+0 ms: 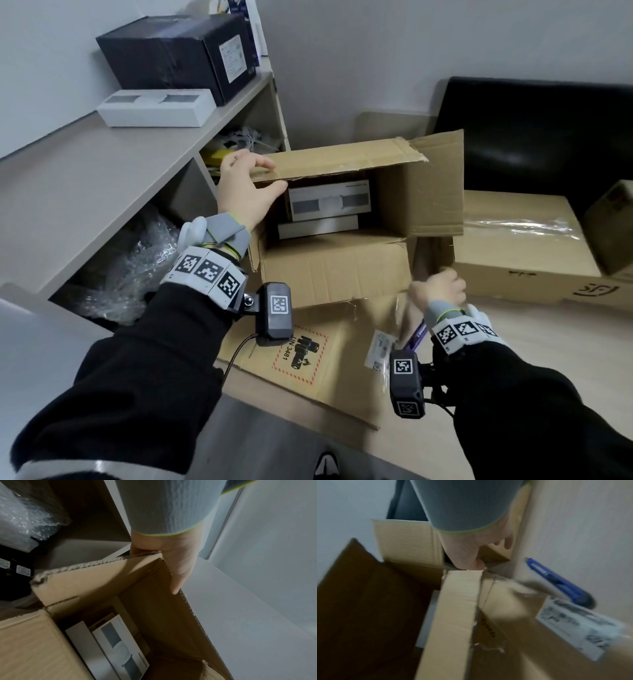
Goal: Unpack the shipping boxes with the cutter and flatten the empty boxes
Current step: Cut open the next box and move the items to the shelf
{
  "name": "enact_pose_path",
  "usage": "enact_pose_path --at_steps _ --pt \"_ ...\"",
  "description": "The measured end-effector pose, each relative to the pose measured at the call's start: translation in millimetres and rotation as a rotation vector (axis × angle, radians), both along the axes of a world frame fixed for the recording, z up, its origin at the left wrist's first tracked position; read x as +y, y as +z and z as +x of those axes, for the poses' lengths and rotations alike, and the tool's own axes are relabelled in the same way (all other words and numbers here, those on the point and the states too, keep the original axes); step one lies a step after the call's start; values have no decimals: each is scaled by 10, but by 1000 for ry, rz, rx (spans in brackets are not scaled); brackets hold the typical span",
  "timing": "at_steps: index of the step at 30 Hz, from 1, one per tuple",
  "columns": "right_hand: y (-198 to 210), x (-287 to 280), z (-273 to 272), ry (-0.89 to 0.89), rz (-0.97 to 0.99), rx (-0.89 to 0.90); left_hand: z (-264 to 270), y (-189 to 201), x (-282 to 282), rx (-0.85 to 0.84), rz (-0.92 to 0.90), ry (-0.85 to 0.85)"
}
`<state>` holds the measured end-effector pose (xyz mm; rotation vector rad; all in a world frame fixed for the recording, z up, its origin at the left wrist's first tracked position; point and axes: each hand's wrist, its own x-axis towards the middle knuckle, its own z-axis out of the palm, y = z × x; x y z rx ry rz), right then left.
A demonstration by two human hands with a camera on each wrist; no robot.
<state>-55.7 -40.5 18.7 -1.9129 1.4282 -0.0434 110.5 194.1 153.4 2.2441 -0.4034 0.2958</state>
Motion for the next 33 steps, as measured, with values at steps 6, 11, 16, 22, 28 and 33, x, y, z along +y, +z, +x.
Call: enact_pose_path --at_steps 6,11,16,22,28,33 --pt "634 207 442 186 -136 -391 -18 43 24 53 27 -13" --pt "764 481 687 598 -44 -265 -26 123 62 58 80 -19" --pt "549 629 675 973 -19 142 -36 232 79 120 95 53" --pt "757 778 688 647 376 -356 -111 242 -17 81 -58 223" --pt "1419 548 822 238 221 -871 -113 215 -19 25 -101 222" --pt "1518 348 855 184 154 -816 -159 255 -103 78 -219 186"
